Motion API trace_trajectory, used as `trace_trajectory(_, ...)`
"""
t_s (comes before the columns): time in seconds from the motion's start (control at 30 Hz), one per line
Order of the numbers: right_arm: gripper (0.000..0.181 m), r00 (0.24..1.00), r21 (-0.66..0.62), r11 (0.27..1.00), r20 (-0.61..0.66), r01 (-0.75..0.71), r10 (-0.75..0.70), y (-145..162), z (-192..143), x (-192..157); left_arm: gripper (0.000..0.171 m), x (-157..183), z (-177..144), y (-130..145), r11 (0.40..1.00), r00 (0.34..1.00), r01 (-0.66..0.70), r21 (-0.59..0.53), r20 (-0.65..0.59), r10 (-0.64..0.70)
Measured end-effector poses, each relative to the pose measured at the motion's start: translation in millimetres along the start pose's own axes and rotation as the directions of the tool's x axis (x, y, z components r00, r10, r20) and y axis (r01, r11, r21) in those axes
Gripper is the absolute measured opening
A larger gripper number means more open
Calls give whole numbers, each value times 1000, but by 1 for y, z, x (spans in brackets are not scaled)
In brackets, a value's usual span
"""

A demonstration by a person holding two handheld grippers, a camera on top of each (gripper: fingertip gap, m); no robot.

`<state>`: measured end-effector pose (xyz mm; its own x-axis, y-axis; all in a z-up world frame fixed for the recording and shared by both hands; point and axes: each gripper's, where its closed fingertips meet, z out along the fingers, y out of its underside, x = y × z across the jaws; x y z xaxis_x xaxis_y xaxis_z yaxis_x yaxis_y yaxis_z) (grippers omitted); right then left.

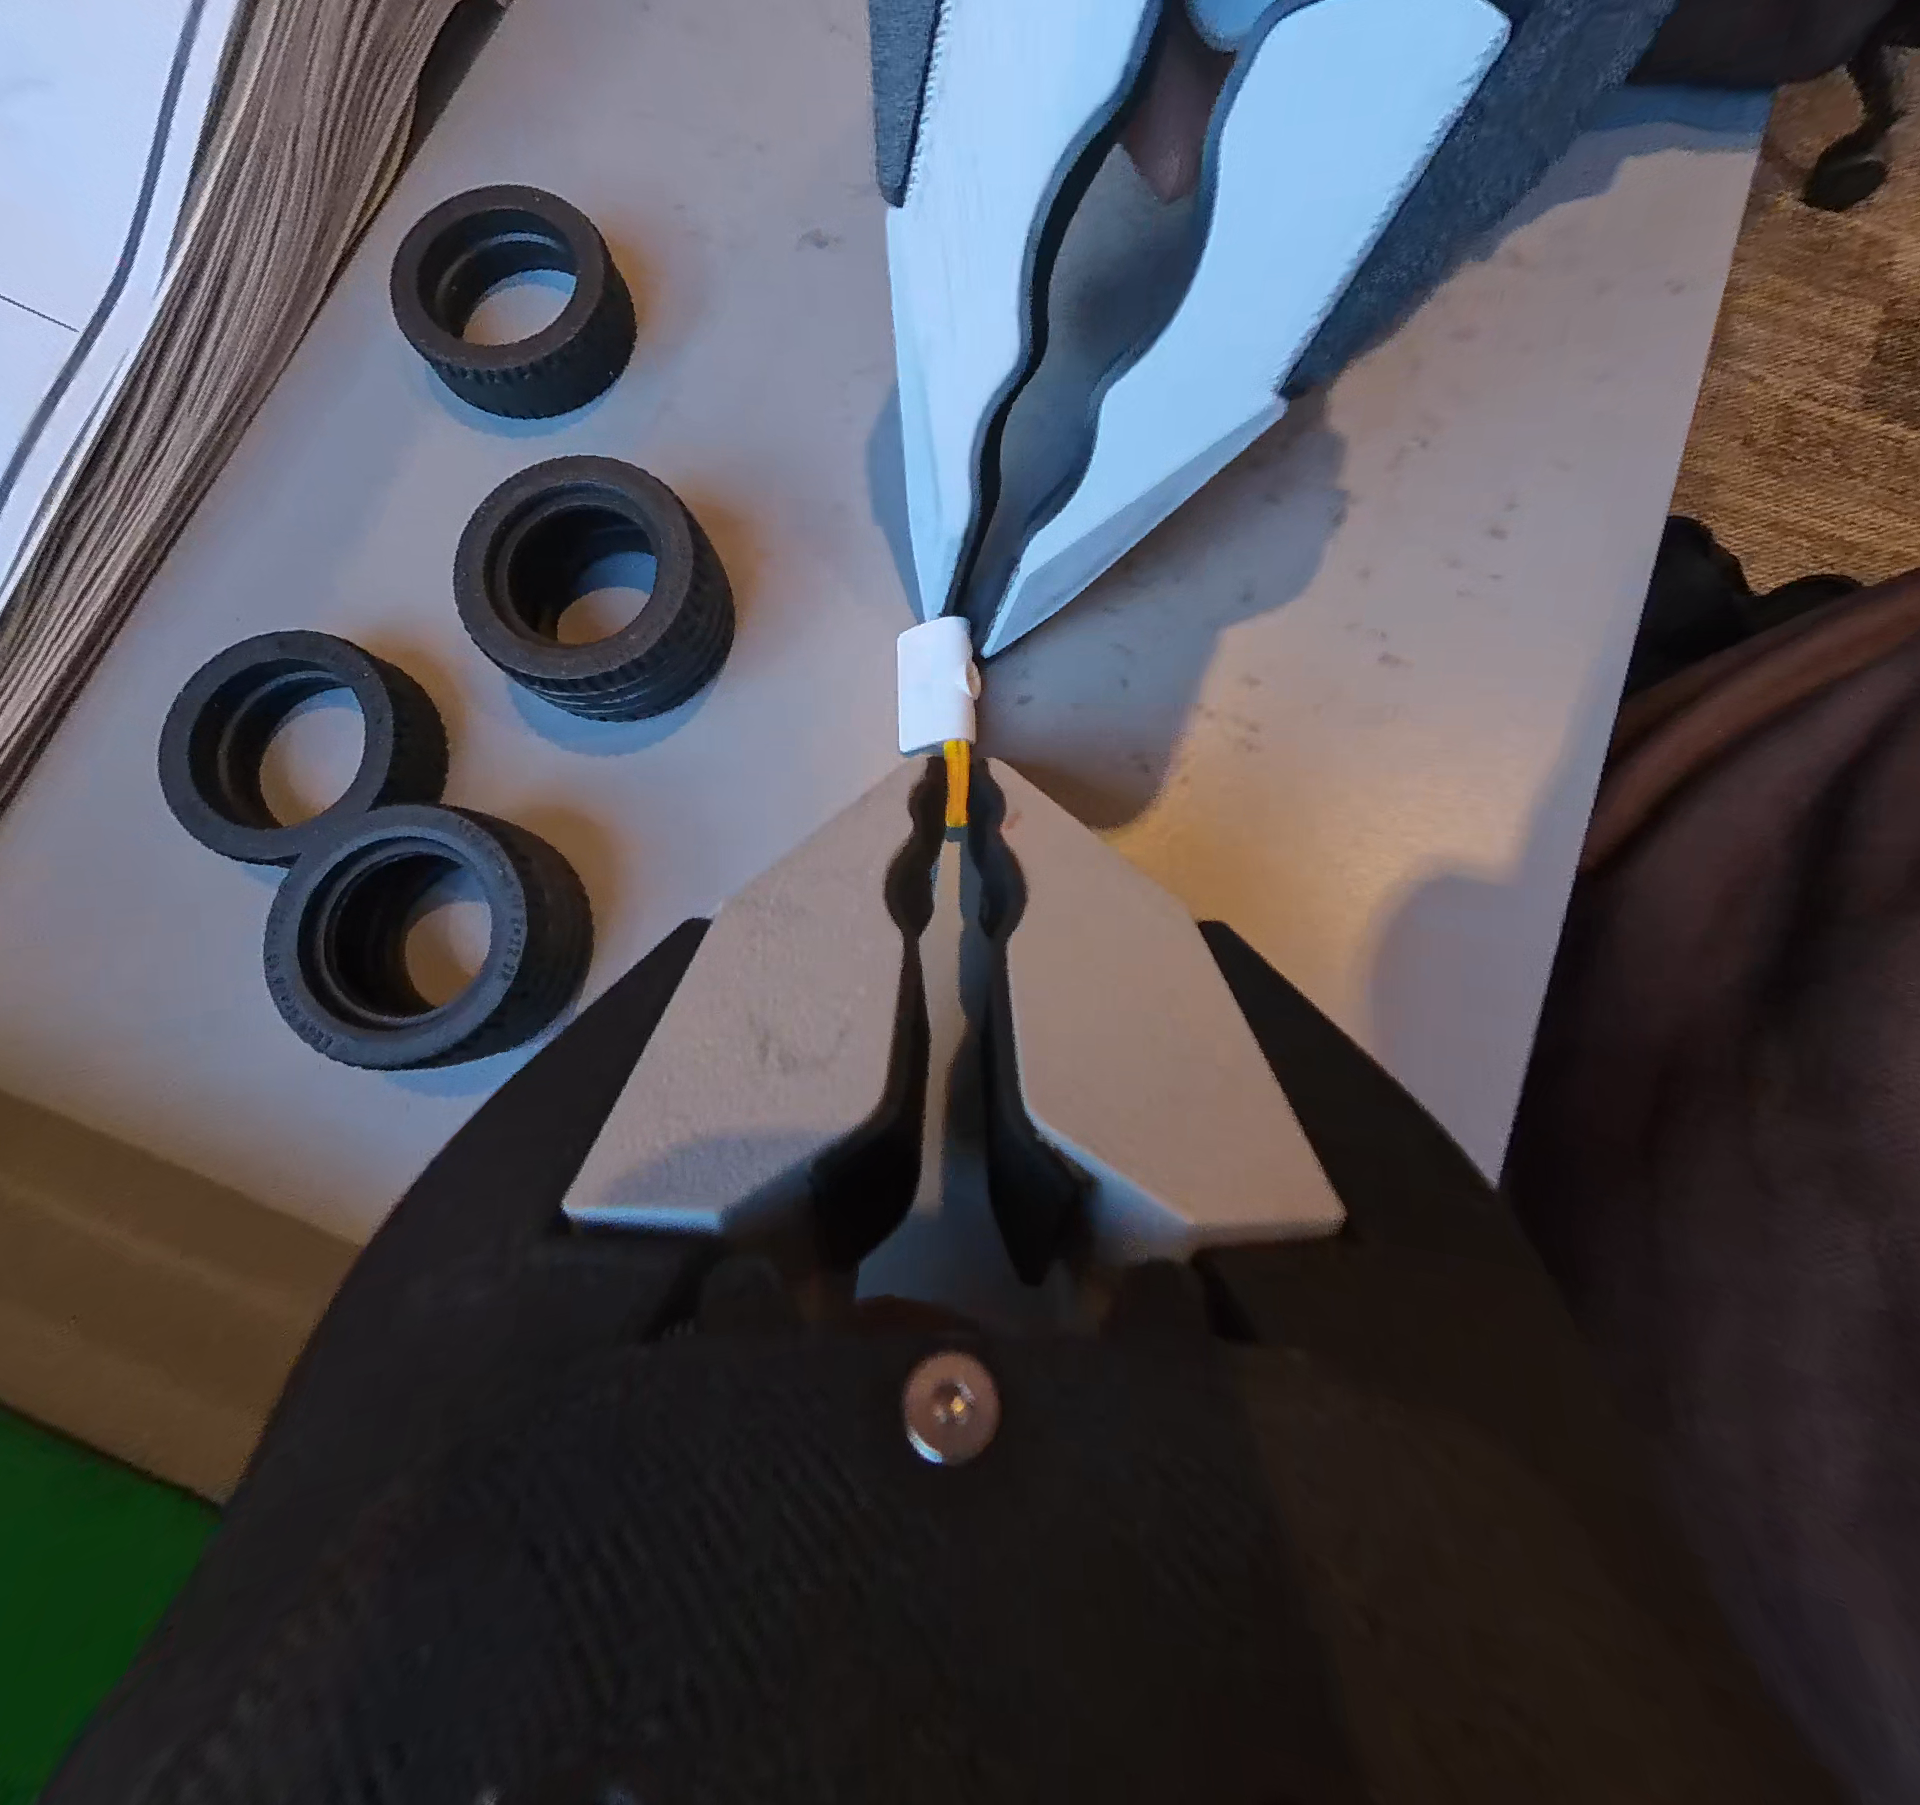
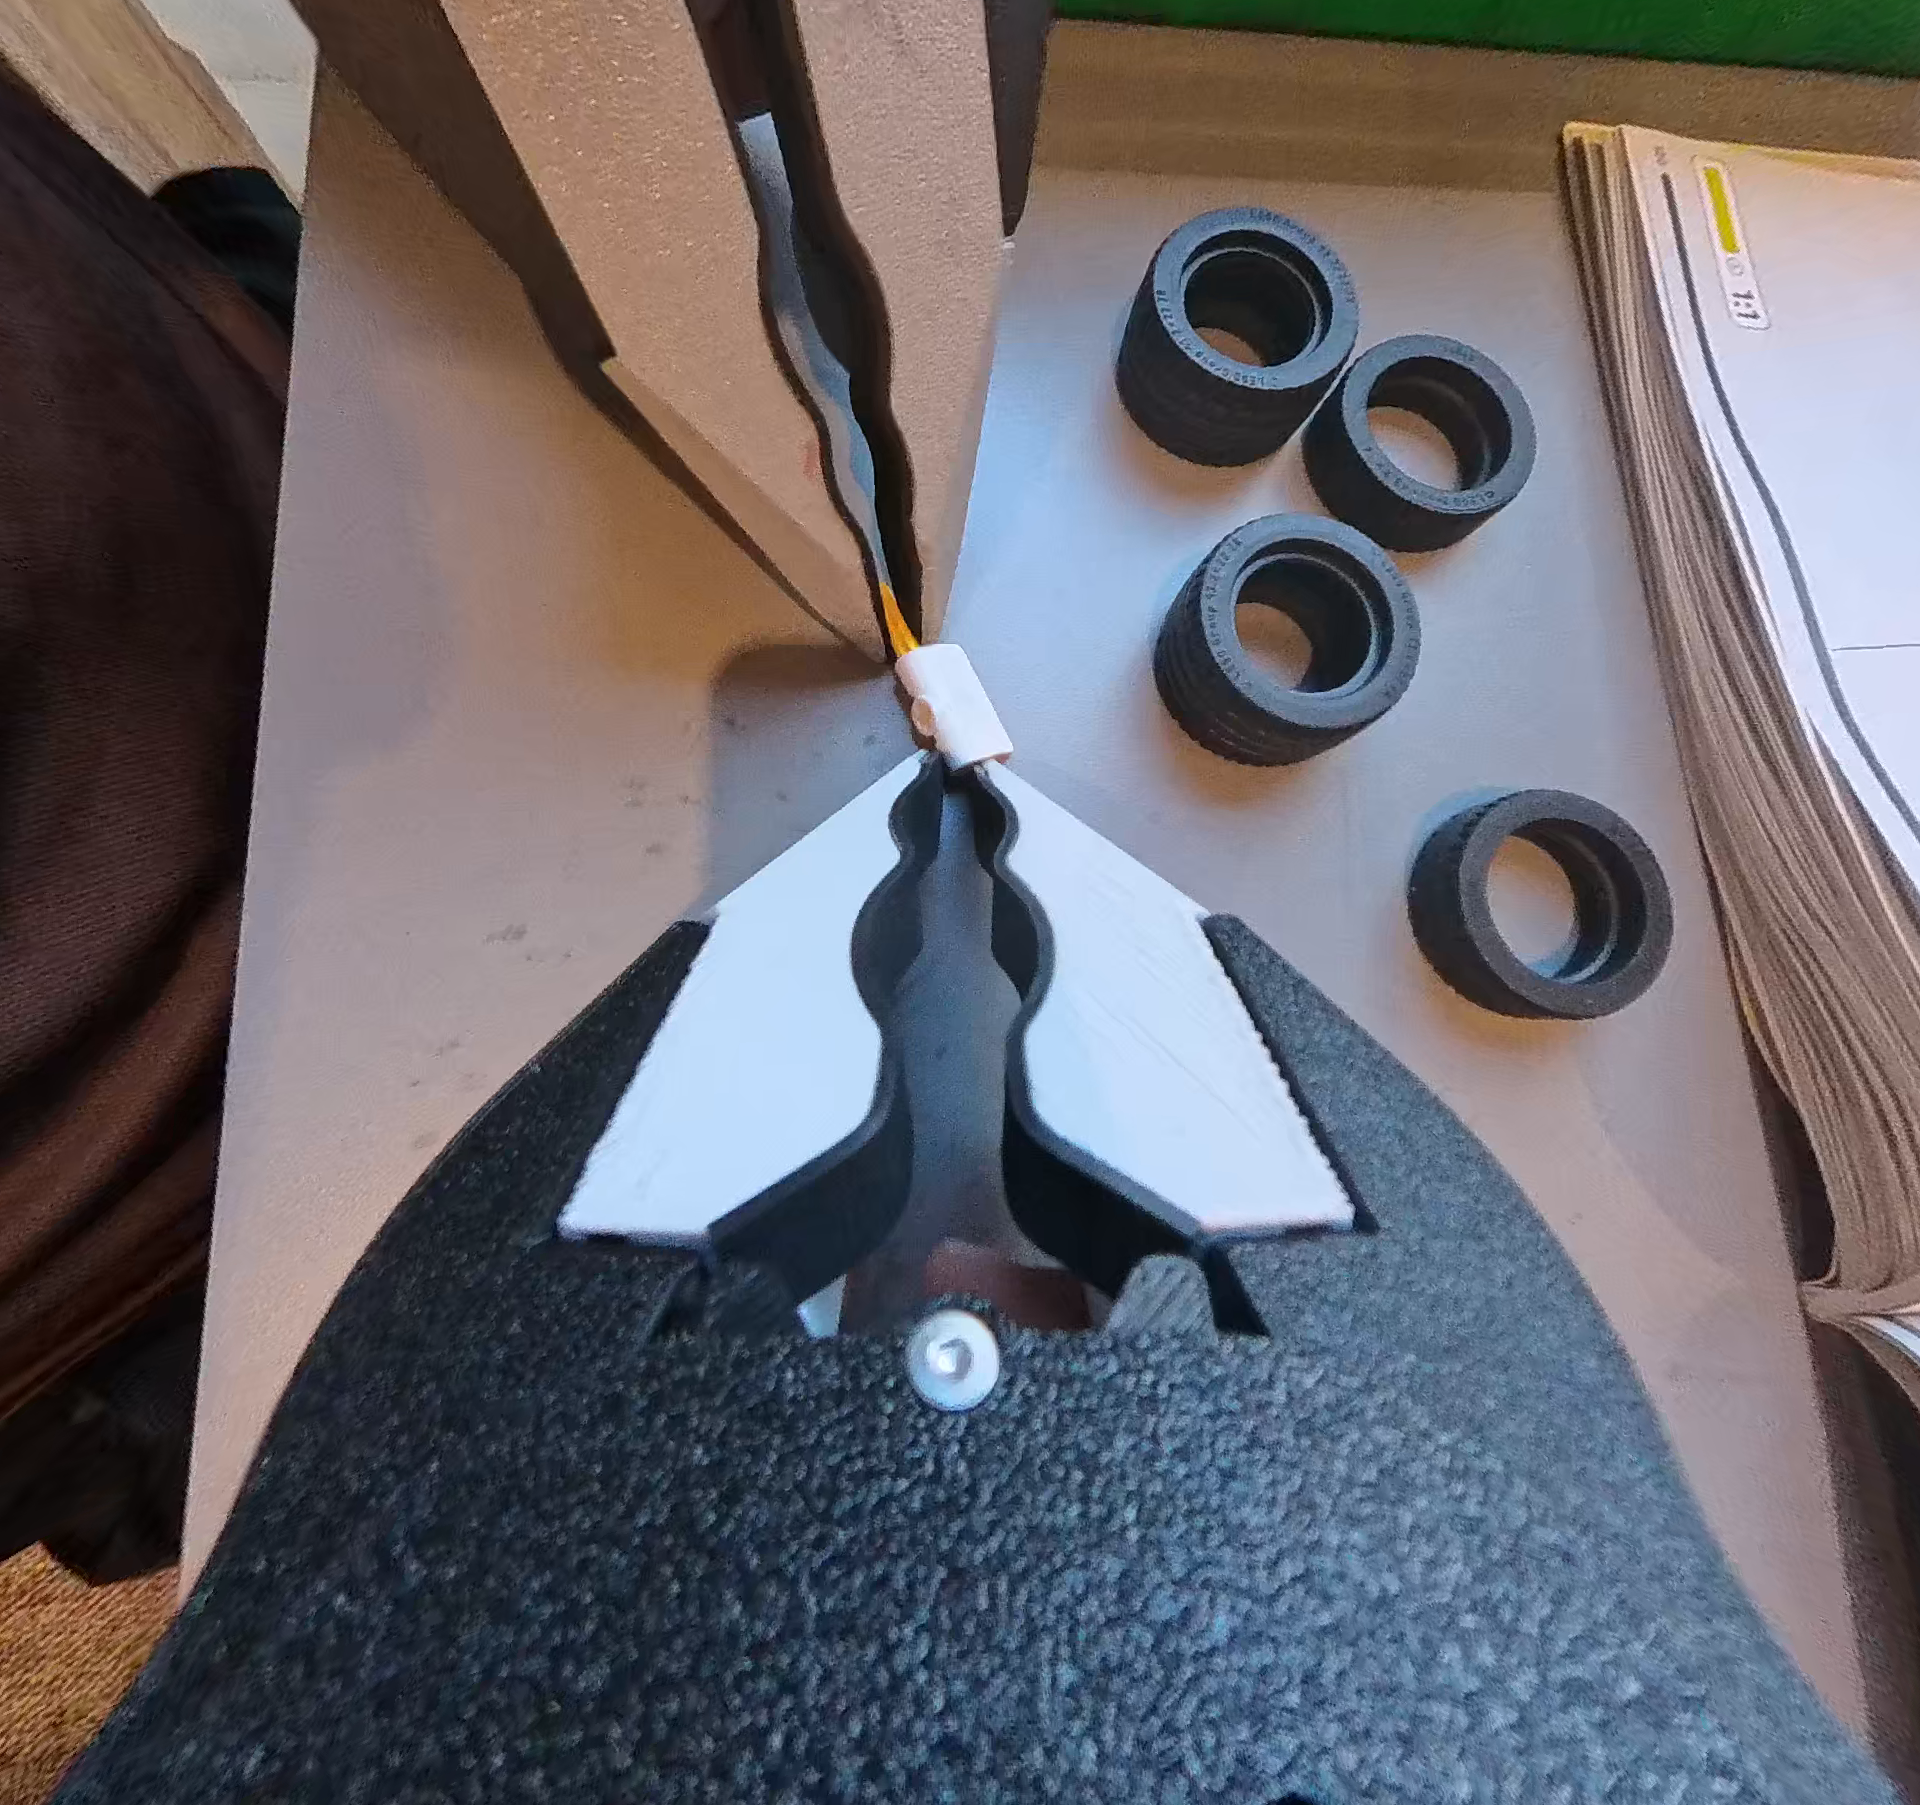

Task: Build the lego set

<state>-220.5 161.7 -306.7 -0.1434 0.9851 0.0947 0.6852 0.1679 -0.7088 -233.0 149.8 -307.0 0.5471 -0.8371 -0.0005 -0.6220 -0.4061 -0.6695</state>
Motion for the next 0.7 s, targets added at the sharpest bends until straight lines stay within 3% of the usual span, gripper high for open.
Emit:
trace_trajectory(0.37,2,997,-17,997,-41,72,-72,0,0,0,2,0,0,0,1000,1000,27,-6,-11,-28)
trace_trajectory(0.53,4,999,6,1000,-29,-18,18,1,-1,1,4,5,1,-2,999,998,42,12,-49,-42)
trace_trajectory(0.7,16,998,16,999,-38,-42,43,1,-3,6,40,5,-3,-1,996,995,89,-2,-34,-89)
